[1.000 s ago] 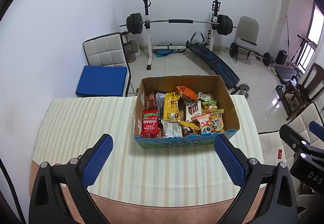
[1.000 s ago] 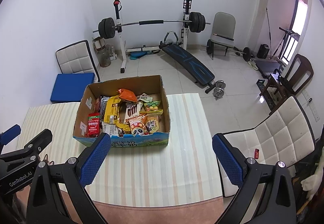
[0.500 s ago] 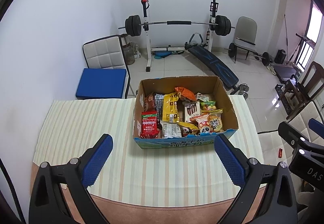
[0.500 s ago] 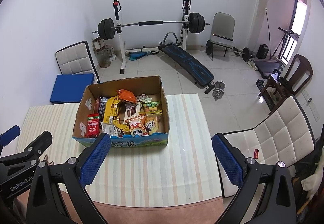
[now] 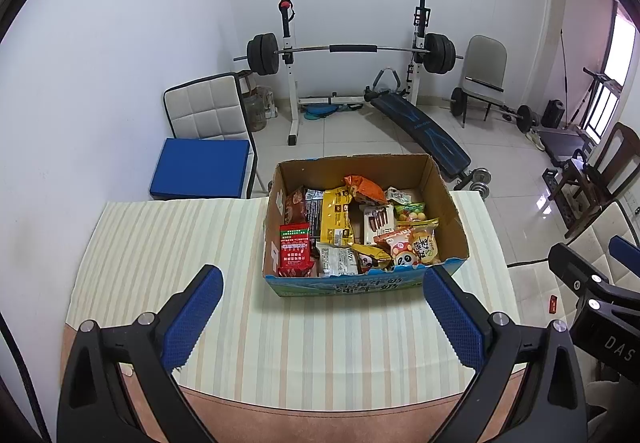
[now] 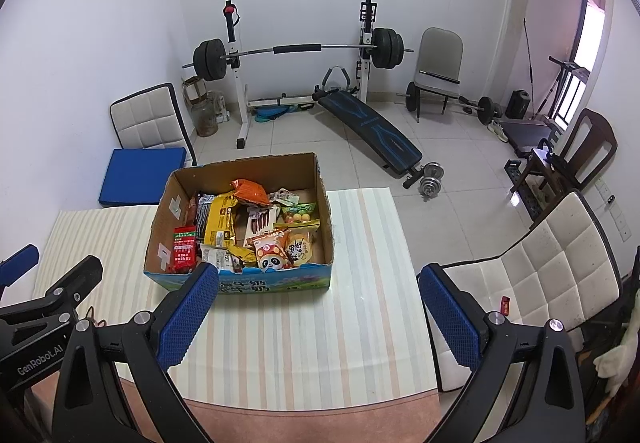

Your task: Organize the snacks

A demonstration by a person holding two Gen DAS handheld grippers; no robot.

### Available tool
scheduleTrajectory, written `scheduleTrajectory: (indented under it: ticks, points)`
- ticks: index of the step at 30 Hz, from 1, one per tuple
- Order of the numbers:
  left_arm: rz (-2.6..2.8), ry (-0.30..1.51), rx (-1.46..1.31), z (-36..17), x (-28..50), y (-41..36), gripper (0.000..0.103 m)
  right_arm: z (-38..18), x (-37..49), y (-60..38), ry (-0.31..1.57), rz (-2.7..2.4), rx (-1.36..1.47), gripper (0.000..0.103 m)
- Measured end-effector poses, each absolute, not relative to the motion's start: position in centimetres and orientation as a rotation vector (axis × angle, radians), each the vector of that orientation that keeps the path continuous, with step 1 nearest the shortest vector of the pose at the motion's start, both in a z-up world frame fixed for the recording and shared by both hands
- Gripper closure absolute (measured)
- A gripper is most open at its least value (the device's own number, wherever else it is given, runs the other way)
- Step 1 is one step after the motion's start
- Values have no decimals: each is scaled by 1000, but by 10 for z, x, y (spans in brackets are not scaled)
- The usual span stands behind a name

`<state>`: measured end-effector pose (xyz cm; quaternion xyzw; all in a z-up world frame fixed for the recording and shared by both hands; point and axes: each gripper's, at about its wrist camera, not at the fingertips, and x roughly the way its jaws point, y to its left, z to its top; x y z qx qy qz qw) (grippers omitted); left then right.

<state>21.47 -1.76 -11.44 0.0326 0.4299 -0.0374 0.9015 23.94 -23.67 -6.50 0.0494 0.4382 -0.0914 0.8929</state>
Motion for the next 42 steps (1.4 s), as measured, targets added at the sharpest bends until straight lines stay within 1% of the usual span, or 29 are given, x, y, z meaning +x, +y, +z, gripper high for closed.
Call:
scheduleTrajectory:
  ticks: [42]
  points:
    - [-92,873,81,-108,208,-24,0,-57,233,-236,896,-211,102,1]
